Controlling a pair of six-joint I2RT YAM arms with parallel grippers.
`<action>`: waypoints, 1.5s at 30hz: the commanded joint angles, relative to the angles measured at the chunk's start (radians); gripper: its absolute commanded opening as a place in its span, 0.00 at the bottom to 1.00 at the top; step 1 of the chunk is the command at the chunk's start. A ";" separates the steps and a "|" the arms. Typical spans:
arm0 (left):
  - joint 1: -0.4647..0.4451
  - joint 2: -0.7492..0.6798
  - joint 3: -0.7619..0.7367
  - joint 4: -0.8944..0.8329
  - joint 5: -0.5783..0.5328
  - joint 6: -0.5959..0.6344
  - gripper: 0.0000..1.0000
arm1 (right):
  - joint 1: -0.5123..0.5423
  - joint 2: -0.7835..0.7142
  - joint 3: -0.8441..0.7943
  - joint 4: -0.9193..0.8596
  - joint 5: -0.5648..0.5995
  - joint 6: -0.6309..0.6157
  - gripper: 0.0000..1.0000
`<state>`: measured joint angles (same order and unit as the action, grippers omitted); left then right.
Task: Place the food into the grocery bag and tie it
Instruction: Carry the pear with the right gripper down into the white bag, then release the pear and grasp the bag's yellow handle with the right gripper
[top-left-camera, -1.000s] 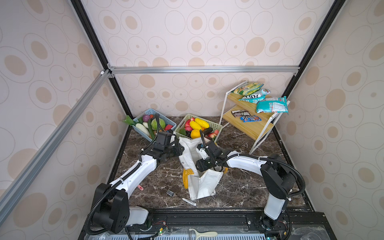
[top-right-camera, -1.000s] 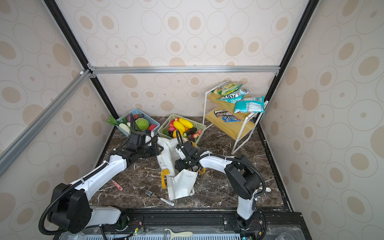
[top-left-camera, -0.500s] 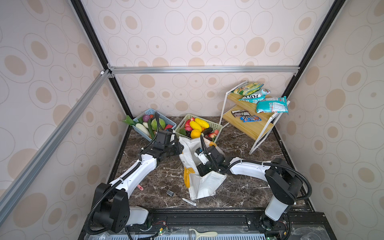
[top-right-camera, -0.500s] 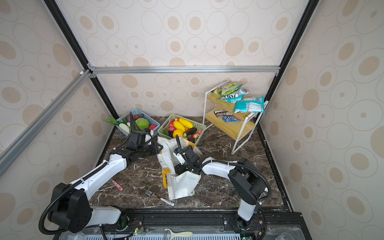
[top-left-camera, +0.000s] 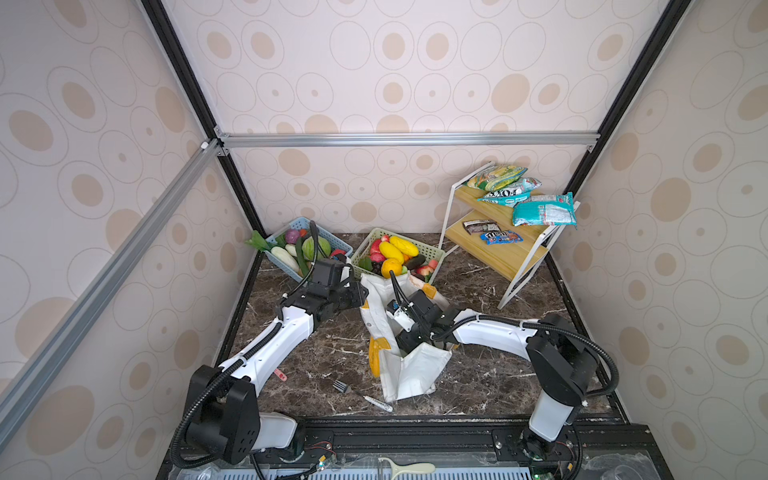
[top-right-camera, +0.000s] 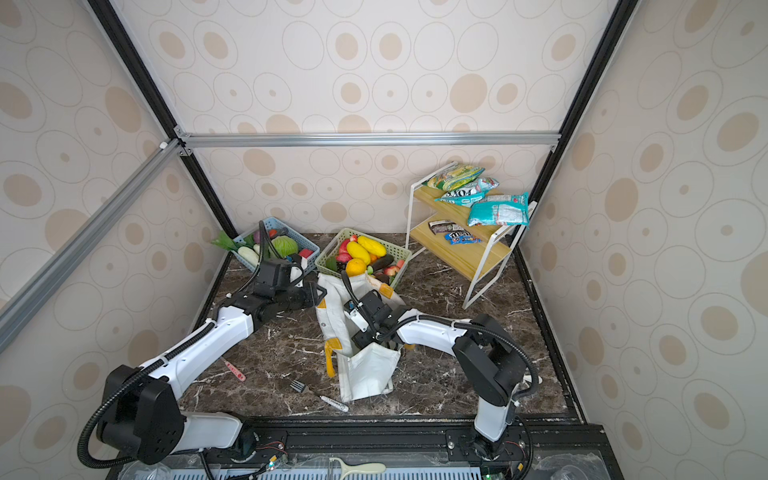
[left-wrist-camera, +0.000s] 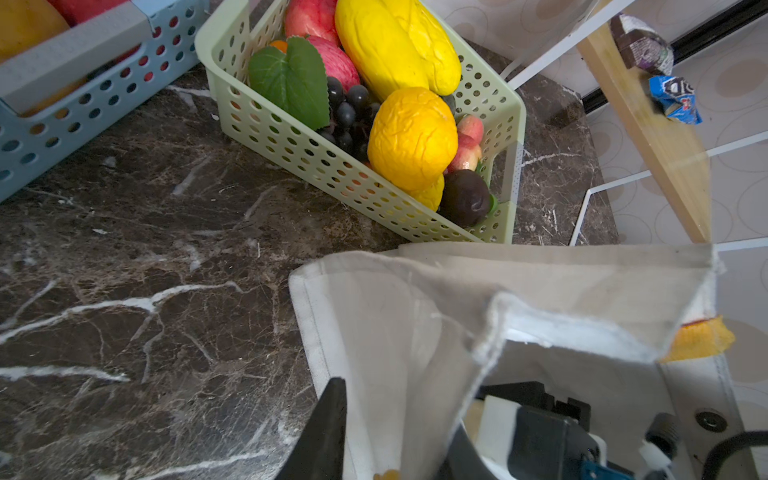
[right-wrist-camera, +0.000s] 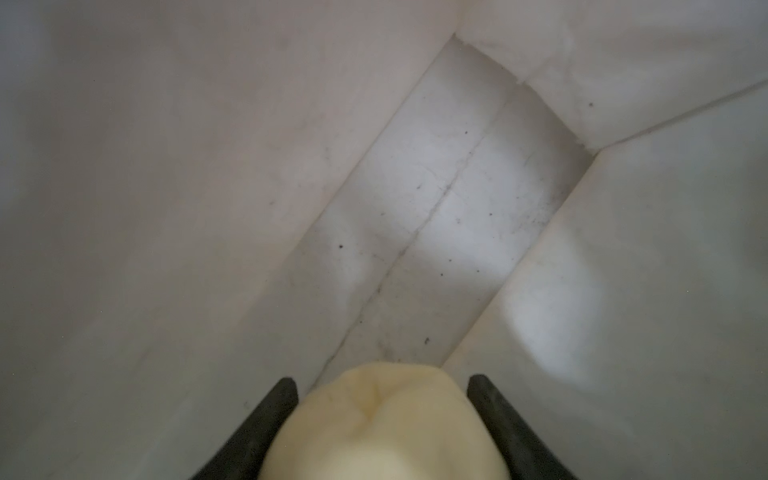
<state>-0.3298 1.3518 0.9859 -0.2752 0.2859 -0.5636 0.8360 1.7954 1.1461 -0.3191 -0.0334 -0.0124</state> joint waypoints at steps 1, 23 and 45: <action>0.006 -0.011 0.039 -0.004 0.001 0.031 0.30 | -0.002 0.078 0.070 -0.114 0.085 0.012 0.65; 0.005 -0.016 0.038 0.009 0.003 0.016 0.30 | -0.047 0.056 0.190 -0.204 0.022 0.086 0.97; -0.009 0.012 0.037 0.036 0.035 0.014 0.26 | -0.224 -0.349 0.183 -0.228 -0.134 0.198 0.93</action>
<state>-0.3378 1.3537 0.9863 -0.2623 0.3351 -0.5491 0.6483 1.4956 1.3258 -0.5648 -0.1528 0.1604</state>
